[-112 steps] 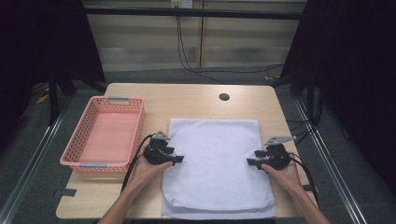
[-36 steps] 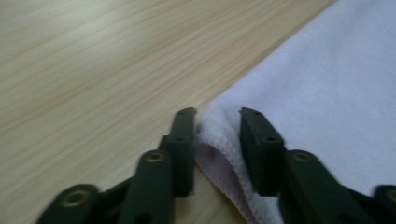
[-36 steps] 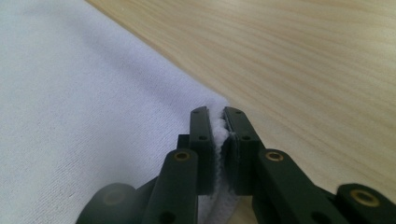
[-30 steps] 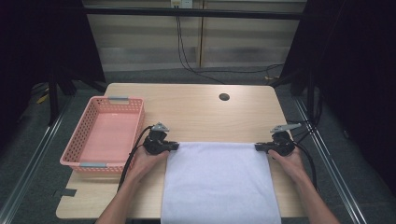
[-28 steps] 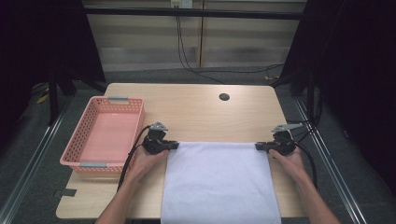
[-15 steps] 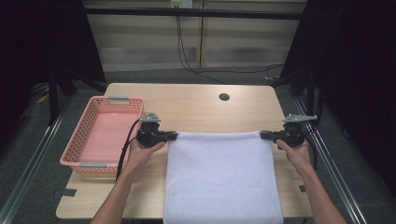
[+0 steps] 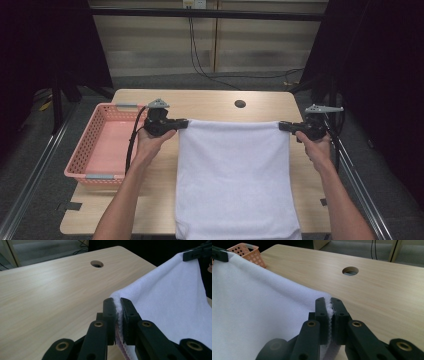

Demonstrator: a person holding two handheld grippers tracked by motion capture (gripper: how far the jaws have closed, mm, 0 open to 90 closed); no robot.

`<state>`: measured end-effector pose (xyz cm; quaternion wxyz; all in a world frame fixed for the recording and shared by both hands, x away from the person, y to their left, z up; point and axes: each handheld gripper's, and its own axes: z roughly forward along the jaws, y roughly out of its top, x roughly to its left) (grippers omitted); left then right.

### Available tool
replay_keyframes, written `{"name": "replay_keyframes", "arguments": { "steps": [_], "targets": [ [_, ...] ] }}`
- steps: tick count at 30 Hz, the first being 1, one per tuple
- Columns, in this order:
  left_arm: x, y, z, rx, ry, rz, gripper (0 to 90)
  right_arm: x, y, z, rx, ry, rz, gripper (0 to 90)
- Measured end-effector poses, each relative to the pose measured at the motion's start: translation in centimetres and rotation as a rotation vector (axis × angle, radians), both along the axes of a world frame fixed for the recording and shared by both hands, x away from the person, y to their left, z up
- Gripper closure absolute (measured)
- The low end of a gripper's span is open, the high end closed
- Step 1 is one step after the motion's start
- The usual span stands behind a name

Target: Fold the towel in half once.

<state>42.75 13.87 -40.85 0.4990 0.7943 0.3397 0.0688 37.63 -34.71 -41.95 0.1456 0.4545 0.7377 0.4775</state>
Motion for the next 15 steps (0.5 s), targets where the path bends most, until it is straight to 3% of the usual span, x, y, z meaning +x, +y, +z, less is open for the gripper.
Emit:
{"name": "replay_keyframes", "arguments": {
  "steps": [6,11,15],
  "targets": [
    [1.2,-0.2,0.4,-0.037,-0.01,0.036,83.7,2.0,0.4,1.3,-0.042,0.004,-0.014,85.1],
    [2.1,-0.2,1.8,-0.023,-0.043,0.053,83.7,3.3,0.4,2.4,-0.028,-0.011,-0.036,85.2],
    [2.2,-0.3,2.7,-0.071,-0.069,0.051,83.7,3.3,0.5,3.8,-0.013,-0.059,-0.037,85.3]
  ]
}}
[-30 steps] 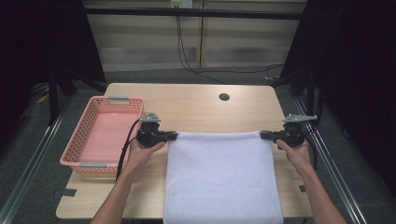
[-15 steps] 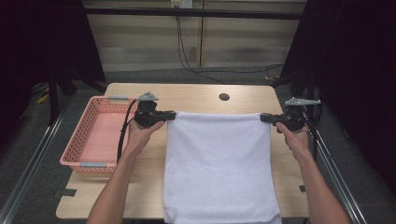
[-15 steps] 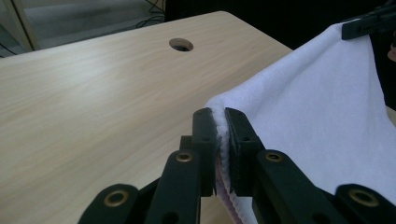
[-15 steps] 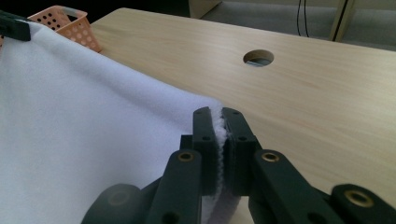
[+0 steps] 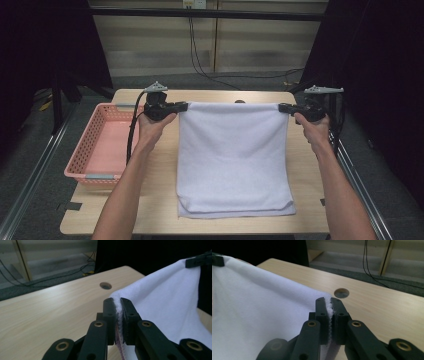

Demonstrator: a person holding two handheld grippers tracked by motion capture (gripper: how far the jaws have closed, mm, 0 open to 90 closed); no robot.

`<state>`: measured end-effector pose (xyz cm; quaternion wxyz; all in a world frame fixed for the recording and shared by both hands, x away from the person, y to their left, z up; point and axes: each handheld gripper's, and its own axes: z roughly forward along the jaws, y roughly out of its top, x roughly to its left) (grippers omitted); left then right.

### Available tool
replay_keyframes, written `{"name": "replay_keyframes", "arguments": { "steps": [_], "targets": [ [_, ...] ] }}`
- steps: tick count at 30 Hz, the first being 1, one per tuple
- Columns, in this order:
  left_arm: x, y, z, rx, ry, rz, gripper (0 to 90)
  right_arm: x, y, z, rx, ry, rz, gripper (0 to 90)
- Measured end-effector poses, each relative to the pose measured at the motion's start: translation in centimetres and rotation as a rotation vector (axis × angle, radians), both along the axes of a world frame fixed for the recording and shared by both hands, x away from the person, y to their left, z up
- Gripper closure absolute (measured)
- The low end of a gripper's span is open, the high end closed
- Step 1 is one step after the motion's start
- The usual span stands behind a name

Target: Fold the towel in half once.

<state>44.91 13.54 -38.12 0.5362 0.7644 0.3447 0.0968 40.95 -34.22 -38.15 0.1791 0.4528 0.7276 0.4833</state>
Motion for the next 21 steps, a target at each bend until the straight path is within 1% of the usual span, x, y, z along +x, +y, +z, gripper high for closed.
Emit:
{"name": "replay_keyframes", "arguments": {
  "steps": [1,3,5,7,8,10,11,12,13,14,15,17,19,21],
  "targets": [
    [-0.2,-0.1,0.1,0.006,-0.004,-0.007,83.7,-0.2,0.0,0.2,0.01,-0.011,0.004,85.3],
    [-0.8,0.0,0.1,0.022,-0.01,-0.022,83.7,-0.7,0.0,0.3,0.011,-0.021,0.01,85.4],
    [-1.4,0.2,0.1,0.008,-0.013,-0.054,83.1,-1.5,0.0,0.0,0.011,-0.023,0.03,85.3],
    [-2.4,0.5,0.2,0.002,-0.023,-0.06,83.1,-2.3,0.0,-0.2,0.007,-0.019,0.042,85.3],
    [-3.0,0.7,0.2,-0.001,-0.03,-0.074,83.2,-2.8,0.0,-0.2,0.007,-0.022,0.054,85.4],
    [-4.0,0.8,0.3,0.015,-0.044,-0.075,83.2,-3.9,0.0,-0.1,0.013,-0.037,0.069,85.3],
    [-4.5,1.0,0.3,0.008,-0.044,-0.085,83.3,-4.5,-0.1,0.0,0.022,-0.046,0.083,85.3],
    [-5.3,1.1,0.3,0.004,-0.057,-0.08,83.3,-5.1,-0.2,0.2,0.022,-0.05,0.089,85.3],
    [-5.7,1.2,0.2,-0.01,-0.055,-0.084,83.3,-5.8,-0.3,0.4,0.028,-0.055,0.099,85.3],
    [-6.2,1.2,0.1,-0.003,-0.051,-0.098,83.3,-6.2,-0.4,0.5,0.03,-0.056,0.108,85.3],
    [-6.6,1.2,0.0,0.004,-0.059,-0.103,83.3,-6.8,-0.5,0.6,0.016,-0.058,0.109,85.3],
    [-7.5,1.2,-0.4,-0.002,-0.055,-0.116,83.3,-7.8,-0.7,0.6,-0.002,-0.05,0.115,85.3],
    [-8.3,1.2,-0.8,-0.001,-0.052,-0.126,83.3,-8.8,-0.9,0.2,0.0,-0.046,0.119,85.2],
    [-9.3,1.5,-1.1,0.002,-0.057,-0.127,83.3,-9.8,-0.9,-0.2,-0.003,-0.039,0.127,85.2]
  ]
}}
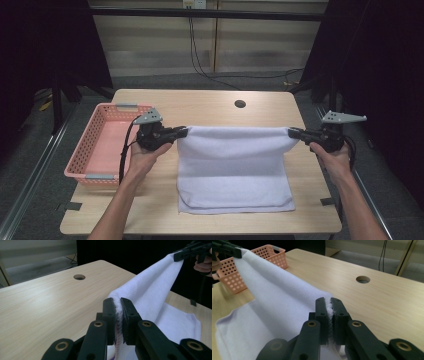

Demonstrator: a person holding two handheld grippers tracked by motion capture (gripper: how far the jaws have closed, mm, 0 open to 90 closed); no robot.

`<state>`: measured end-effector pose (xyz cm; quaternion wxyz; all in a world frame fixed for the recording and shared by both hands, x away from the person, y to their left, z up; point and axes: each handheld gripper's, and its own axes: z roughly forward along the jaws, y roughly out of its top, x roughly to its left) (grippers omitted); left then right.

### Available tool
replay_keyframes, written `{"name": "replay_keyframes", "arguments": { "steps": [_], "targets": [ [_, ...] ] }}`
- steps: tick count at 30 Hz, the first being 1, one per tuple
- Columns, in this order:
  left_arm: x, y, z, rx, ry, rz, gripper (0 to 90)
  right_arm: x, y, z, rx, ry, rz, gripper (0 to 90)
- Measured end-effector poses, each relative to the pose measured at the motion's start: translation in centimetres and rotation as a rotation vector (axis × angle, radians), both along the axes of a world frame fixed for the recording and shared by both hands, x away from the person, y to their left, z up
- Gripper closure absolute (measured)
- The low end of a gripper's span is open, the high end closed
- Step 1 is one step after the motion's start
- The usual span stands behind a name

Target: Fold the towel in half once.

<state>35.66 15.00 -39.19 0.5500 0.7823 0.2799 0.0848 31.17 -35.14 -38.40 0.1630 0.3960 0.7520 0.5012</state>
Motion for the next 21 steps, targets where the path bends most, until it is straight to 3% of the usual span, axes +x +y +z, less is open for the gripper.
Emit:
{"name": "replay_keyframes", "arguments": {
  "steps": [4,6,10,14,17,19,21],
  "targets": [
    [-1.8,0.6,-0.4,0.014,0.015,0.016,83.3,-2.1,0.0,-0.7,-0.001,0.007,0.032,85.0],
    [-2.9,1.0,-0.7,-0.01,0.028,0.007,83.3,-3.2,0.2,-0.8,-0.022,0.009,0.041,84.9],
    [-5.0,1.1,-2.5,0.034,0.057,-0.014,83.1,-5.1,0.6,-1.9,-0.038,0.031,0.064,84.8],
    [-7.0,1.3,-4.8,0.074,0.082,-0.033,82.7,-6.9,1.1,-4.7,-0.068,0.088,0.083,83.3],
    [-7.7,1.5,-5.9,0.114,0.119,-0.06,82.0,-8.1,1.0,-6.8,-0.075,0.142,0.084,83.1],
    [-8.3,1.6,-6.7,0.114,0.144,-0.071,81.6,-8.8,1.2,-7.5,-0.083,0.163,0.095,81.7],
    [-9.3,1.6,-7.2,0.15,0.142,-0.085,80.6,-9.6,1.2,-7.8,-0.096,0.173,0.109,80.7]
  ]
}}
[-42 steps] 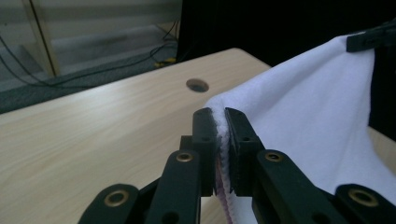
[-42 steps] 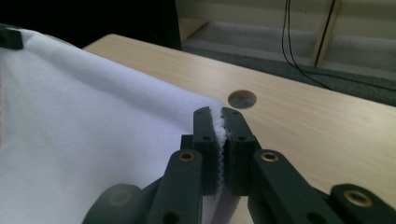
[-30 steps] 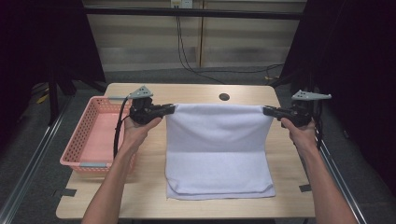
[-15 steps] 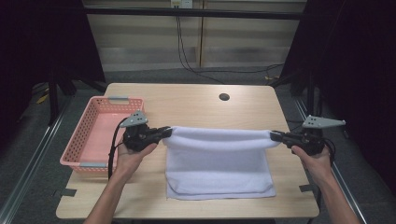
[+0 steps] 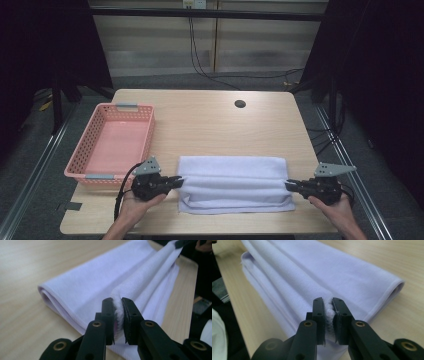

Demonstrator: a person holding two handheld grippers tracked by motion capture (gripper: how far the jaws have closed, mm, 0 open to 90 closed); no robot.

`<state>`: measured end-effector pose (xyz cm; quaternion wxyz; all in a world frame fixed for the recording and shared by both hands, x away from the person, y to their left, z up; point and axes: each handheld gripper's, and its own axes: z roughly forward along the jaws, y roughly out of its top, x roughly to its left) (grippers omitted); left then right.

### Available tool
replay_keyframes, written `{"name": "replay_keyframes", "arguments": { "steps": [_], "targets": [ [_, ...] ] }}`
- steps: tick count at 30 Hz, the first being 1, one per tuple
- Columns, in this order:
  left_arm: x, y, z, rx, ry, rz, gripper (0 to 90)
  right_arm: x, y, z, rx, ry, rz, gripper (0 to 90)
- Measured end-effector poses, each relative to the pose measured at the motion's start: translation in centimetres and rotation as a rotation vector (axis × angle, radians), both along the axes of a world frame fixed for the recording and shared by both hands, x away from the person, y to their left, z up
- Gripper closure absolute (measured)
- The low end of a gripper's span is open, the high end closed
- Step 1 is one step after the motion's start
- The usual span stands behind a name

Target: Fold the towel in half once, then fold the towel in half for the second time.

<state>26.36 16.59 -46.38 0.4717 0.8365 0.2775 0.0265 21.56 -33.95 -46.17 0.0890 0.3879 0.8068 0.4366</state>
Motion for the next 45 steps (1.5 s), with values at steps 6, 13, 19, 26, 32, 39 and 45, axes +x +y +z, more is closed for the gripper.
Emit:
{"name": "replay_keyframes", "arguments": {
  "steps": [6,13,19,26,32,39,45],
  "targets": [
    [-2.2,0.6,-0.1,0.015,0.013,-0.027,77.8,-2.0,-0.3,-0.8,-0.019,0.03,0.017,75.3],
    [-2.7,1.6,0.0,-0.012,0.035,-0.055,63.0,-3.6,-0.6,-0.5,0.038,0.023,0.014,58.6],
    [0.0,0.4,-0.1,0.014,0.053,0.011,56.6,-2.2,-0.6,-0.6,0.021,0.024,-0.065,54.2],
    [4.1,-2.1,-2.0,0.129,0.089,0.018,59.8,0.9,0.7,-2.2,-0.1,0.076,-0.143,43.8],
    [4.0,-2.9,-2.9,0.166,0.08,0.017,55.9,1.6,1.9,-3.3,-0.194,0.101,-0.14,41.9],
    [4.8,-3.9,-2.9,0.15,0.099,0.019,52.1,2.1,1.1,-3.3,-0.169,0.099,-0.138,66.3],
    [5.6,-5.9,-2.7,0.17,0.096,0.008,48.6,2.5,-0.3,-3.3,-0.165,0.093,-0.204,65.6]
  ]
}}
